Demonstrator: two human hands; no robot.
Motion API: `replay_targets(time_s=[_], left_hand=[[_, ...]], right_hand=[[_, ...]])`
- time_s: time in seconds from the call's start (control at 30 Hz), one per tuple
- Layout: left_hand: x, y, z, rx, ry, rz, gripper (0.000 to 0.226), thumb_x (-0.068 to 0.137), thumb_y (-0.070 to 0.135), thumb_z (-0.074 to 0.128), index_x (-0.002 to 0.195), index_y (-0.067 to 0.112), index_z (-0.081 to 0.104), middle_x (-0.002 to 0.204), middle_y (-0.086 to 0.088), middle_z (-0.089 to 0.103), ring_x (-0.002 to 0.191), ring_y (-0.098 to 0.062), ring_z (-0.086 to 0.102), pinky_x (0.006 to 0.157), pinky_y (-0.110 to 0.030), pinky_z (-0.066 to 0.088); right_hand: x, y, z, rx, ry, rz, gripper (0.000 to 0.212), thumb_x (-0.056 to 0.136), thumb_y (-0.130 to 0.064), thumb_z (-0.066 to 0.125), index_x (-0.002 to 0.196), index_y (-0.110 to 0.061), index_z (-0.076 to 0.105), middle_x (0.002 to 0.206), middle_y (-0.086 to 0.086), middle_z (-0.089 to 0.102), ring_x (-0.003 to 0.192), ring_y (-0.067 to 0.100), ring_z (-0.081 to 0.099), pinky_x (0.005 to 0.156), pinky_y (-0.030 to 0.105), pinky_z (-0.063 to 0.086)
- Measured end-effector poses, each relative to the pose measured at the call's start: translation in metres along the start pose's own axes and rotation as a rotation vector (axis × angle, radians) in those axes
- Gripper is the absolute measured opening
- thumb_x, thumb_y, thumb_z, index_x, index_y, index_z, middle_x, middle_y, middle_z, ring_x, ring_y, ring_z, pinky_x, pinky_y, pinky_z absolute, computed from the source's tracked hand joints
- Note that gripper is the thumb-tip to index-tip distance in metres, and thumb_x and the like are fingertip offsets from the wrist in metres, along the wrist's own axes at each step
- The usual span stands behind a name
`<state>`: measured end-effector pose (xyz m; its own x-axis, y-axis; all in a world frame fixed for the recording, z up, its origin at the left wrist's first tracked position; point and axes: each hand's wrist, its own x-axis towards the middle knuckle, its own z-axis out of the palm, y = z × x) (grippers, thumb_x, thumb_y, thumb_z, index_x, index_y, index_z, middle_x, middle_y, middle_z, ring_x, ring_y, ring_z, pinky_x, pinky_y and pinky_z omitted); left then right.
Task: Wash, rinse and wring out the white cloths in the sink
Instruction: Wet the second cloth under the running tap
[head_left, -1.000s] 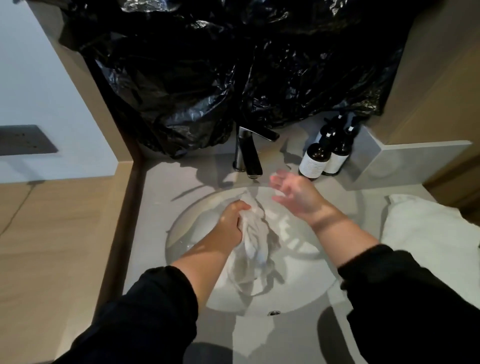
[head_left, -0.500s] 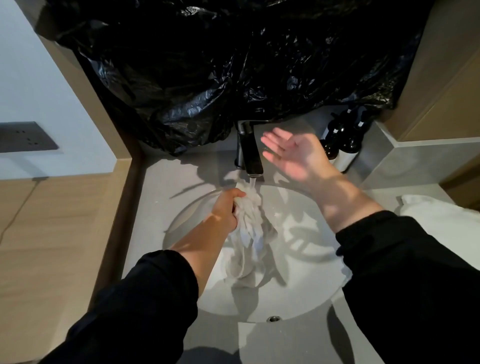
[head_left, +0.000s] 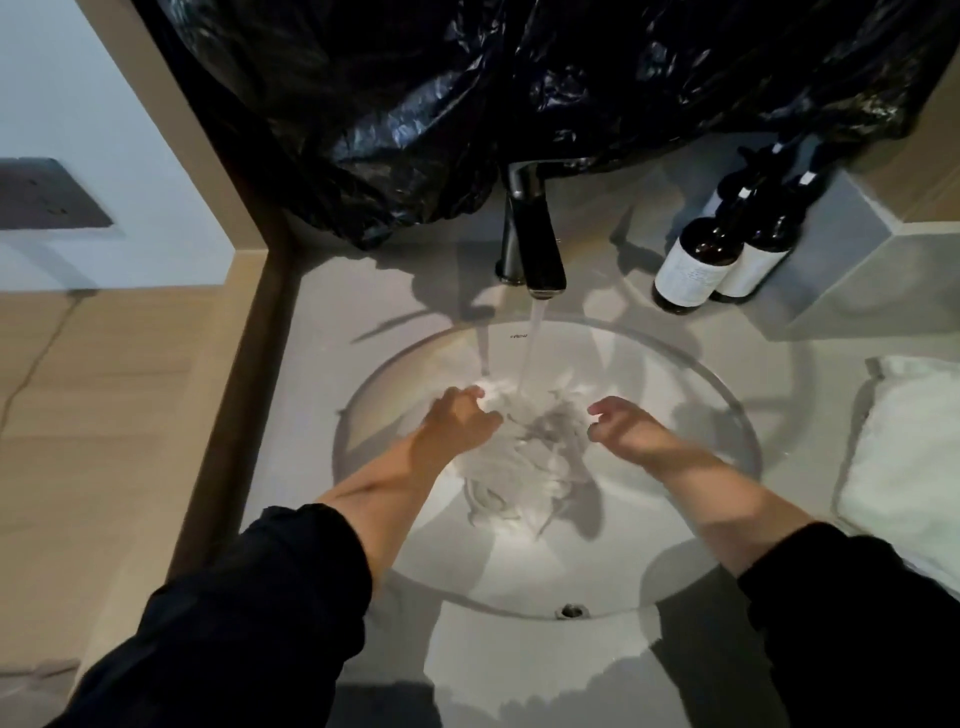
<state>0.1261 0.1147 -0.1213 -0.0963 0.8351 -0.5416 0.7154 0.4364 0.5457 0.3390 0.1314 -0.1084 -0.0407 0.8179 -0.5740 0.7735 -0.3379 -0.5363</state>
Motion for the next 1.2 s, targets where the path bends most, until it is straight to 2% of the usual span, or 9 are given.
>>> replay_targets(time_s=[0.13, 0.23, 0.37, 0.5, 0.67, 0.83, 0.93, 1.07, 1.2], left_hand=[[-0.011, 0.0, 0.023, 0.33, -0.16, 0.09, 0.081, 0.088, 0.056, 0.057, 0.152, 0.021, 0.021, 0.158, -0.008, 0.015, 0.145, -0.029, 0.012, 0.115, -0.039, 0.016], [-0.013, -0.004, 0.045, 0.562, -0.113, 0.17, 0.083, 0.082, 0.057, 0.064, 0.148, 0.021, 0.027, 0.153, -0.011, 0.017, 0.143, -0.034, 0.008, 0.117, -0.042, 0.01], [0.01, -0.016, 0.062, 0.563, -0.007, 0.17, 0.07, 0.078, 0.05, 0.071, 0.137, 0.025, 0.043, 0.146, -0.01, 0.025, 0.136, -0.032, 0.018, 0.113, -0.039, 0.019], [0.026, -0.016, 0.051, 0.089, 0.197, 0.106, 0.044, 0.074, 0.042, 0.075, 0.113, 0.024, 0.063, 0.123, -0.002, 0.057, 0.115, -0.022, 0.052, 0.096, -0.032, 0.041], [0.026, -0.01, 0.037, -0.641, 0.382, 0.116, 0.025, 0.073, 0.041, 0.076, 0.082, 0.021, 0.064, 0.073, 0.0, 0.065, 0.067, -0.018, 0.06, 0.067, -0.022, 0.047], [0.031, -0.026, 0.027, -0.108, 0.779, -0.053, 0.031, 0.088, 0.034, 0.064, 0.117, 0.023, 0.06, 0.115, 0.0, 0.06, 0.107, -0.02, 0.058, 0.091, -0.028, 0.045], [0.025, -0.028, 0.039, 0.167, 0.589, -0.07, 0.051, 0.082, 0.053, 0.065, 0.122, 0.027, 0.047, 0.114, -0.001, 0.051, 0.1, -0.024, 0.052, 0.083, -0.034, 0.044], [0.03, -0.022, 0.052, 0.1, 0.137, -0.115, 0.095, 0.071, 0.062, 0.071, 0.144, 0.021, 0.026, 0.137, -0.009, 0.038, 0.128, -0.032, 0.038, 0.103, -0.038, 0.036], [0.026, -0.019, 0.043, -0.208, 0.216, 0.006, 0.05, 0.078, 0.011, 0.066, 0.125, 0.019, 0.054, 0.115, -0.004, 0.059, 0.109, -0.026, 0.055, 0.084, -0.026, 0.043]], right_hand=[[0.019, -0.012, 0.04, -0.251, -0.119, -0.09, 0.111, 0.06, -0.057, 0.074, 0.15, -0.019, 0.021, 0.149, 0.008, 0.032, 0.136, 0.028, 0.036, 0.111, 0.037, 0.033], [0.03, 0.005, 0.061, -0.46, -0.148, -0.146, 0.128, 0.063, -0.047, 0.083, 0.152, -0.024, -0.005, 0.153, 0.006, 0.017, 0.139, 0.031, 0.025, 0.11, 0.045, 0.033], [0.044, 0.011, 0.065, -0.357, -0.13, -0.179, 0.096, 0.071, -0.028, 0.082, 0.147, -0.021, 0.024, 0.144, 0.005, 0.034, 0.124, 0.025, 0.047, 0.099, 0.032, 0.043], [0.048, 0.004, 0.054, -0.03, -0.052, -0.206, 0.01, 0.083, -0.018, 0.07, 0.089, -0.014, 0.063, 0.082, 0.001, 0.061, 0.068, 0.016, 0.057, 0.061, 0.022, 0.045], [0.048, -0.002, 0.03, 0.791, -0.006, -0.181, 0.021, 0.079, -0.022, 0.075, 0.074, -0.007, 0.06, 0.064, 0.011, 0.056, 0.057, 0.023, 0.055, 0.055, 0.029, 0.045], [0.074, 0.006, 0.034, 0.491, 0.284, -0.045, 0.023, 0.091, -0.029, 0.053, 0.11, -0.016, 0.055, 0.1, 0.007, 0.055, 0.082, 0.026, 0.055, 0.057, 0.017, 0.047], [0.08, 0.014, 0.051, 0.214, 0.216, -0.109, 0.056, 0.079, -0.046, 0.059, 0.124, -0.014, 0.049, 0.122, 0.008, 0.057, 0.109, 0.031, 0.058, 0.094, 0.035, 0.048], [0.064, 0.017, 0.064, 0.317, -0.166, -0.094, 0.053, 0.084, -0.035, 0.072, 0.125, -0.014, 0.046, 0.117, 0.002, 0.062, 0.104, 0.024, 0.063, 0.089, 0.036, 0.052], [0.055, 0.018, 0.054, 0.397, -0.252, -0.111, 0.035, 0.082, -0.037, 0.073, 0.102, -0.008, 0.069, 0.09, 0.007, 0.075, 0.081, 0.023, 0.072, 0.077, 0.034, 0.059]])
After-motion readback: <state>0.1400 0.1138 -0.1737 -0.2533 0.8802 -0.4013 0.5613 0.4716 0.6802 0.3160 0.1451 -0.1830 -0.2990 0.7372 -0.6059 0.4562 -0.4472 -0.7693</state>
